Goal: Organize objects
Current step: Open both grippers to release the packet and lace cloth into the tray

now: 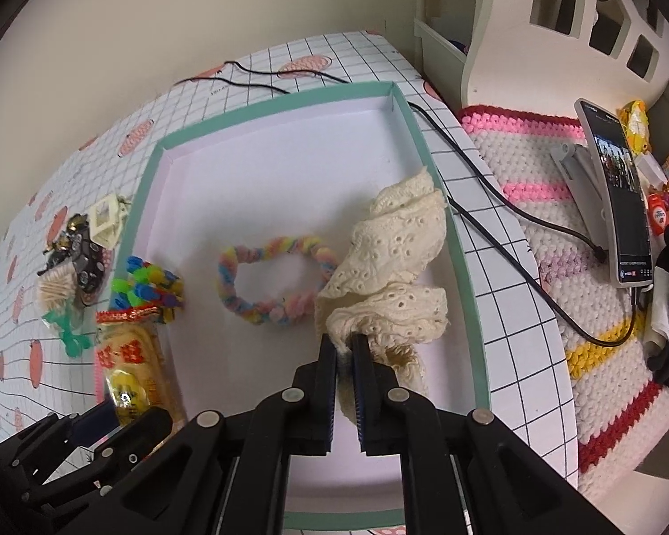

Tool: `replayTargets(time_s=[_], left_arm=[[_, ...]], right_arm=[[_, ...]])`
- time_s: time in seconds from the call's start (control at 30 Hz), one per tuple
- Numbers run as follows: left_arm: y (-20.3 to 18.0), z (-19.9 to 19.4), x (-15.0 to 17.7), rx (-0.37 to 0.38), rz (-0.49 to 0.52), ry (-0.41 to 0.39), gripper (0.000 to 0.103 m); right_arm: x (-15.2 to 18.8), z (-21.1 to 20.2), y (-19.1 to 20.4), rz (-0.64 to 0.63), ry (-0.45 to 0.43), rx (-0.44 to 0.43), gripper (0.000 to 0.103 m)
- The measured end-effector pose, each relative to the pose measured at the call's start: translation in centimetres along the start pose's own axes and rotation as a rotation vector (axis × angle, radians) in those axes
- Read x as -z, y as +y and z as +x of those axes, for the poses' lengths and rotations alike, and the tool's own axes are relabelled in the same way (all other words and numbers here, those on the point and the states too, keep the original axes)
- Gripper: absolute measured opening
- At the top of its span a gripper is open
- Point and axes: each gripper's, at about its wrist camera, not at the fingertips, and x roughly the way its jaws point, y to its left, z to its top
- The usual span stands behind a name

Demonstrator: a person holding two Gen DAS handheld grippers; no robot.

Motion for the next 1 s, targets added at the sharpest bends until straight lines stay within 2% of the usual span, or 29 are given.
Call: replayTargets(time_s=[0.07, 0.13, 0.17, 0.23, 0.33, 0.4, 0.53, 0.6, 0.7, 0.83, 1.0], left_arm=[[-0.1, -0.3, -0.1, -0.003, 0.001, -0.010, 0.039], [-0.1, -0.7, -0.2, -0.004, 0.002, -0.024, 0.040], [0.0, -0.9, -0.3, -0.002, 0.001, -0.028, 0.042], [0.1, -1.4, -0.4, 0.007, -0.012, -0.043, 0.047], [0.5, -2.4, -0.5, 0.026, -0.029, -0.071, 0.048], [0.6, -2.8, -0.6, 0.023, -0.038, -0.093, 0.048], [1.3, -4.0, -0.9, -0.012, -0.068, -0.153, 0.048], [1.8, -4.3, -1.0, -0.025, -0.085, -0.169, 0.049], [2.8, -4.7, -1.0, -0.043, -0.132, -0.187, 0.055], [3.8, -4.5, -1.2, -0.092, -0.178, -0.181, 0.058], [4.7, -4.1, -1.1, -0.134, -0.204, -0.162, 0.061]], right_arm=[[0.0, -0.3, 0.1, 0.003, -0.011, -0.003, 0.009], [0.0, -0.5, 0.4, -0.003, -0.020, -0.002, 0.019], [0.0, -0.6, 0.6, -0.009, -0.027, 0.002, 0.020], [0.0, -0.9, 0.9, -0.025, -0.045, 0.012, 0.021], [-0.1, -1.3, 1.5, -0.051, -0.068, 0.022, 0.022], [-0.1, -1.5, 1.9, -0.067, -0.079, 0.023, 0.030], [0.0, -1.7, 2.1, -0.081, -0.096, 0.020, 0.041], [0.0, -1.7, 2.2, -0.082, -0.100, 0.013, 0.051], [0.1, -1.7, 2.2, -0.085, -0.103, 0.016, 0.060], [0.1, -1.7, 2.3, -0.096, -0.112, 0.017, 0.069], [0.1, -1.6, 2.7, -0.122, -0.128, 0.026, 0.072]])
